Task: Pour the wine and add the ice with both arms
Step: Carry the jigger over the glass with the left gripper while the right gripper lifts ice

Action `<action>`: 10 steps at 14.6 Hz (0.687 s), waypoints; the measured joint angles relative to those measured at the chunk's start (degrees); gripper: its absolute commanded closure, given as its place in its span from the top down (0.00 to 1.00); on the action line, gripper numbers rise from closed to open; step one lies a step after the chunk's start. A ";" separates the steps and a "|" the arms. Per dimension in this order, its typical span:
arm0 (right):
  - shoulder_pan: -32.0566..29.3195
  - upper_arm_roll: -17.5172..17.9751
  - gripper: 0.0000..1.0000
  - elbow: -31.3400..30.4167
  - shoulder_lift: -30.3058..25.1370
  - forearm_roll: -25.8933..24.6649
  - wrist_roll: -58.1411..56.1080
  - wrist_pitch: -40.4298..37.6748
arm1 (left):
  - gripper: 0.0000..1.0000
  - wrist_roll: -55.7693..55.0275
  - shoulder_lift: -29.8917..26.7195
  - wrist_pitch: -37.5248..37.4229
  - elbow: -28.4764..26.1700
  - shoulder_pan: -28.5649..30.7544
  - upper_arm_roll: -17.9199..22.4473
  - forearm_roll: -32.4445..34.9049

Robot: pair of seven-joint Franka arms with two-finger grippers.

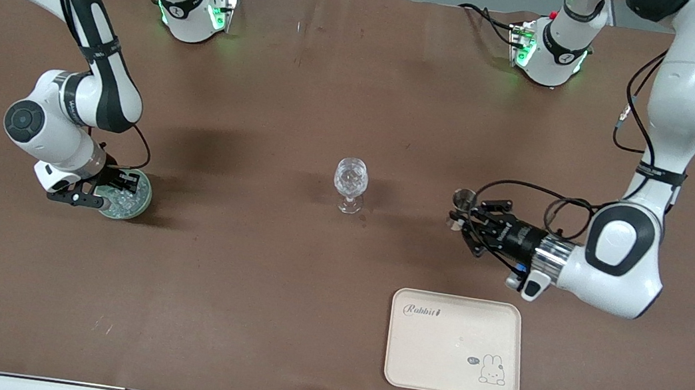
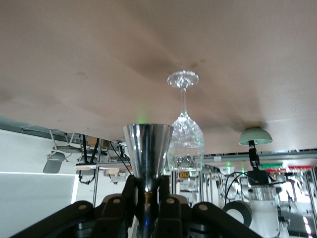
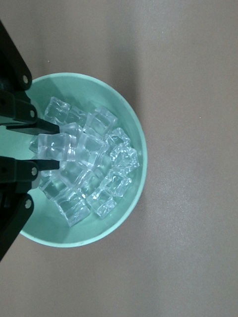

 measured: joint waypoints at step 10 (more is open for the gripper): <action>-0.33 -0.42 0.00 5.86 -5.82 0.00 2.32 -12.63 | 0.00 -15.19 -10.18 6.35 -4.68 -10.10 -0.08 4.97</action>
